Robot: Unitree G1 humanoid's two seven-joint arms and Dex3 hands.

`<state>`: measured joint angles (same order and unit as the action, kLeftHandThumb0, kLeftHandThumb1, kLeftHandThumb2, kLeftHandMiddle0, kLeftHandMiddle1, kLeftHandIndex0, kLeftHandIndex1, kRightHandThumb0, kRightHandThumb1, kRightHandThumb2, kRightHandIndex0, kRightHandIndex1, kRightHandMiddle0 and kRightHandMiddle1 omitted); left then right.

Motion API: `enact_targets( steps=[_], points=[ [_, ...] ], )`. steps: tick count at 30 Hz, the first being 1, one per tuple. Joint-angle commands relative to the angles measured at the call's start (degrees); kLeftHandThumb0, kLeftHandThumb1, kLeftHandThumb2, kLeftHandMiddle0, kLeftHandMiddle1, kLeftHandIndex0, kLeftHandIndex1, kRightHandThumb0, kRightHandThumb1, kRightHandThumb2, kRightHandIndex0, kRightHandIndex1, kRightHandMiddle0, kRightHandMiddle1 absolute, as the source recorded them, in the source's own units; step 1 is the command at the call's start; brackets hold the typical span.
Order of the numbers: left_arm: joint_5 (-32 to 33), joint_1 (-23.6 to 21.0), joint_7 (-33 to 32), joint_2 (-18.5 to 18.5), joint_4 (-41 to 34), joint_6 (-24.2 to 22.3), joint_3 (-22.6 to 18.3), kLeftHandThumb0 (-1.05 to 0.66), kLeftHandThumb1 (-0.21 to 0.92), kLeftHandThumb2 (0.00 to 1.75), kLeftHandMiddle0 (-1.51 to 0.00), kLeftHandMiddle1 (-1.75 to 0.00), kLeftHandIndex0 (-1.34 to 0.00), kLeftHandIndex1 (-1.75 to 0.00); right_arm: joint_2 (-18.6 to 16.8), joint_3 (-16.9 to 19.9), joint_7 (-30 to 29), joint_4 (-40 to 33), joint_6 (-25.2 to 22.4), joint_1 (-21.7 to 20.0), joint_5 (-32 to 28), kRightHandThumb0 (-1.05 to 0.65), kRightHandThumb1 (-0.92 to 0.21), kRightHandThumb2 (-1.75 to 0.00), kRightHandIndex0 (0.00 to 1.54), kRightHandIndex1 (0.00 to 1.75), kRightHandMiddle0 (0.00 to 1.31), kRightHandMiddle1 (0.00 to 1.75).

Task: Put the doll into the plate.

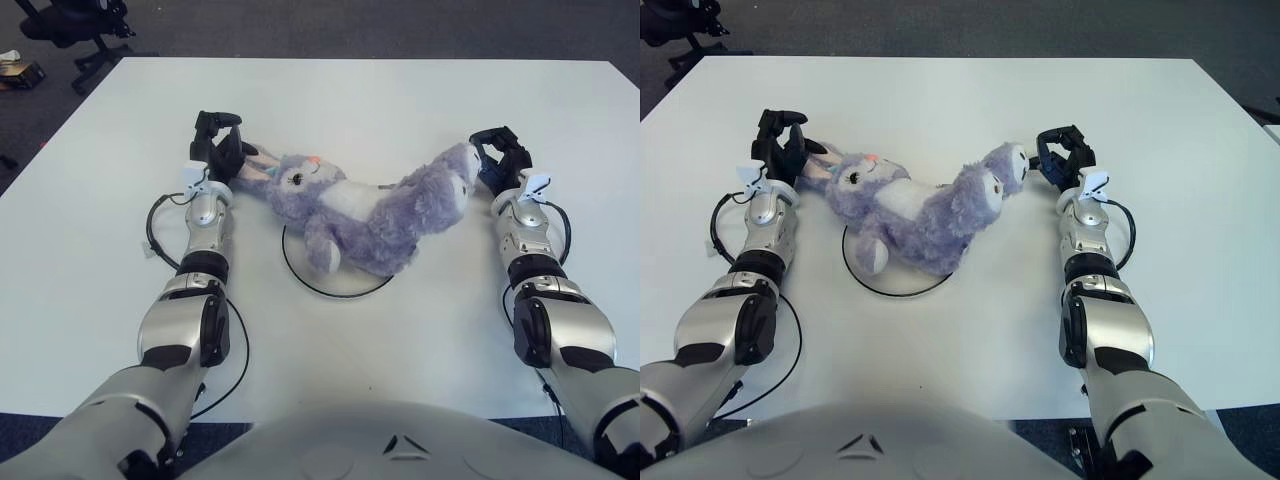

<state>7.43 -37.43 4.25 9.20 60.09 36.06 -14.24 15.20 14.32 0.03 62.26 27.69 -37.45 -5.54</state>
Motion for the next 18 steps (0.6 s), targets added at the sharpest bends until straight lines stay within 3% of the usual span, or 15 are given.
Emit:
enact_targets(
  steps=[1, 18],
  points=[
    [0.08, 3.05, 1.14, -1.06, 1.37, -0.91, 0.32, -0.35, 0.92, 0.50, -0.87, -1.75, -0.22, -1.75, -0.87, 0.63, -0.46, 2.04, -0.99, 1.63, -0.55, -0.01, -0.49, -1.06, 0.54, 1.57, 0.32, 1.75],
    [0.32, 3.59, 1.78, -1.38, 0.21, -1.80, 0.77, -0.35, 0.92, 0.50, -0.89, -1.75, -0.22, -1.75, -0.50, 0.19, -0.29, 3.51, 0.77, 1.42, 0.37, -0.01, -0.46, -1.09, 0.56, 1.56, 0.35, 1.75]
  ],
)
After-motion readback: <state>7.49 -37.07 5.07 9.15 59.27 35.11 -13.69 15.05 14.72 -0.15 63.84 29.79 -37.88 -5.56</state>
